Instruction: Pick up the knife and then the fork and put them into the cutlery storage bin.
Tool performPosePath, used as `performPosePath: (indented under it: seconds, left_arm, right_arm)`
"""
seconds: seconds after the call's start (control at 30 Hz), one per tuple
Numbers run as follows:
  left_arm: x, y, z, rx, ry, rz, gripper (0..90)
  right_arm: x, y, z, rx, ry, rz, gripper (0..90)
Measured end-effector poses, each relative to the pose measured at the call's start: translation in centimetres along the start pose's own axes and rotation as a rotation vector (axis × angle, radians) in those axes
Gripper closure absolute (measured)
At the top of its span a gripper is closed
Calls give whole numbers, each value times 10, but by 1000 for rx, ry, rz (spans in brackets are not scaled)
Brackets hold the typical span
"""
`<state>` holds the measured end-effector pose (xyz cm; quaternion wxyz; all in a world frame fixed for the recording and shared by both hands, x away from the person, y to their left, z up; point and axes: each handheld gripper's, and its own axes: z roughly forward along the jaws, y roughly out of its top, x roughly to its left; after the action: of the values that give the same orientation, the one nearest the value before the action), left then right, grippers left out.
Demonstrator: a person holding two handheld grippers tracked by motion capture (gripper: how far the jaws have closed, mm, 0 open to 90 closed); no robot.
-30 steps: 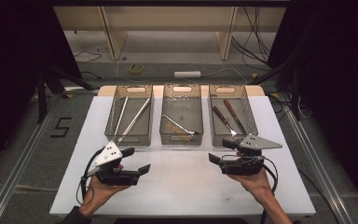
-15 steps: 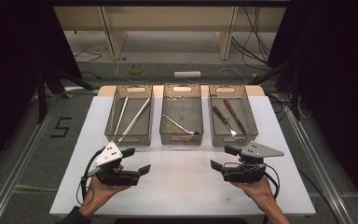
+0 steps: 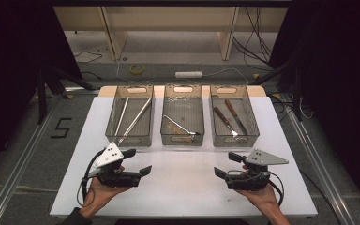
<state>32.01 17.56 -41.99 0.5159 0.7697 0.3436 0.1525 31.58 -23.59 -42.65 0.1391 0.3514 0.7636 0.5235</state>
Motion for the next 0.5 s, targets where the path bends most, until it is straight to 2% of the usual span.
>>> performPosePath:
  seconds: [0.5]
  left_arm:
    - [0, 0, 0, -2, -2, -1, 157]
  right_arm:
    - [1, -6, -3, 8, -14, 5, 205]
